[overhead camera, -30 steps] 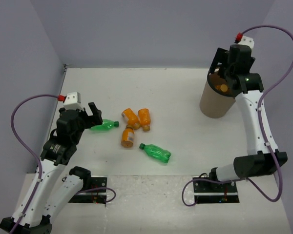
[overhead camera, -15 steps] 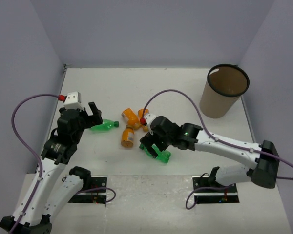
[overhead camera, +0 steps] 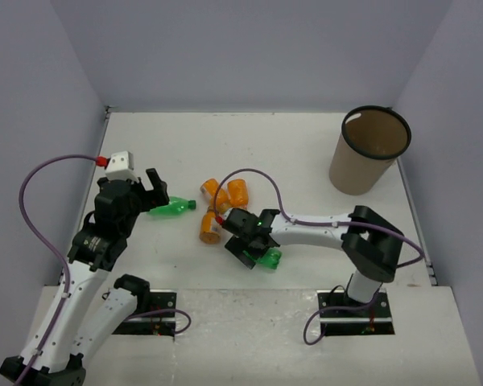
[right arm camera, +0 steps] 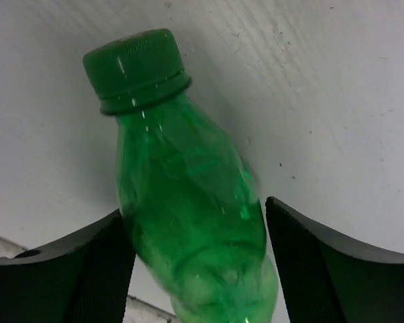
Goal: Put the plastic bottles in the bin
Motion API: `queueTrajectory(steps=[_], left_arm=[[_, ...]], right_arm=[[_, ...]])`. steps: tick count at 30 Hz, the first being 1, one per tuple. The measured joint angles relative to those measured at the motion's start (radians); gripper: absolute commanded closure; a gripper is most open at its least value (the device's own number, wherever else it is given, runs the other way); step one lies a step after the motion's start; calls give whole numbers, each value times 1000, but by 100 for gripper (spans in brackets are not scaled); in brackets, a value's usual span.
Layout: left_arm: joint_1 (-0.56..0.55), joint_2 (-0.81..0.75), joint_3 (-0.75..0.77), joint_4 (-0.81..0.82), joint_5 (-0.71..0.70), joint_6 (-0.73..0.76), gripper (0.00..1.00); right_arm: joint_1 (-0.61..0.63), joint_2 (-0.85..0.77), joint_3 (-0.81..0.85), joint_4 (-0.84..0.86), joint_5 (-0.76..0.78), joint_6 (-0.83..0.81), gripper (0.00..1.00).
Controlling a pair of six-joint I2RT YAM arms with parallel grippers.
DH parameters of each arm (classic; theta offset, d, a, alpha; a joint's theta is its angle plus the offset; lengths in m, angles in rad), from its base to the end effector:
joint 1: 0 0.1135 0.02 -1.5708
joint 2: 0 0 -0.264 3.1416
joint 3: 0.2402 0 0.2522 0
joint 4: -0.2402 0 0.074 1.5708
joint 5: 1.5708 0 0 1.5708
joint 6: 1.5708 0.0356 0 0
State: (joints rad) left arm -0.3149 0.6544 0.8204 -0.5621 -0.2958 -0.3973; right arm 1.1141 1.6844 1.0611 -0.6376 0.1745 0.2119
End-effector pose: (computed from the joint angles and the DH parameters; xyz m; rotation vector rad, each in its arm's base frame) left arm 0.1381 -0.0341 0.3322 -0.2726 1.9339 -0.1797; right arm 0.1454 0.2819 0.1777 -1.1821 2.5277 0.0759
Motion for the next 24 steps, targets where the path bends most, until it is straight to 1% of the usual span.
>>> queueTrajectory(steps=[1,2,3,5,6,9,10,11,13,15,17,20,24], left_arm=[[0,0,0,0,0,0,0],[0,0,0,0,0,0,0],[0,-1,0,0,0,0,0],[0,-2,0,0,0,0,0],[0,-2,0,0,0,0,0],[0,-2,0,0,0,0,0],[0,-2,0,0,1,0,0],[0,-2,0,0,1,0,0],[0,-2,0,0,0,0,0],[0,-4,0,0,0,0,0],[0,-5,0,0,0,0,0],[0,-5,0,0,0,0,0],[0,-3,0,0,1,0,0]], right_arm=[[0,39,7,4,7,-7,45],[0,73,11,6,7,0,56],[0,78,26,-4,15,-2,63],[0,62,23,23,32,11,66],[0,45,14,25,37,10,69],[0,-64,-9,11,42,8,69],[-4,-128,-17,10,43,5,70],[-10,-238,-19,4,44,3,70],[-58,-381,-14,9,32,-7,73],[-216,-525,31,7,17,-8,73],[-419,-589,103,27,49,-2,73],[-702,-596,233,41,132,17,71],[-975,-520,400,47,201,46,68]])
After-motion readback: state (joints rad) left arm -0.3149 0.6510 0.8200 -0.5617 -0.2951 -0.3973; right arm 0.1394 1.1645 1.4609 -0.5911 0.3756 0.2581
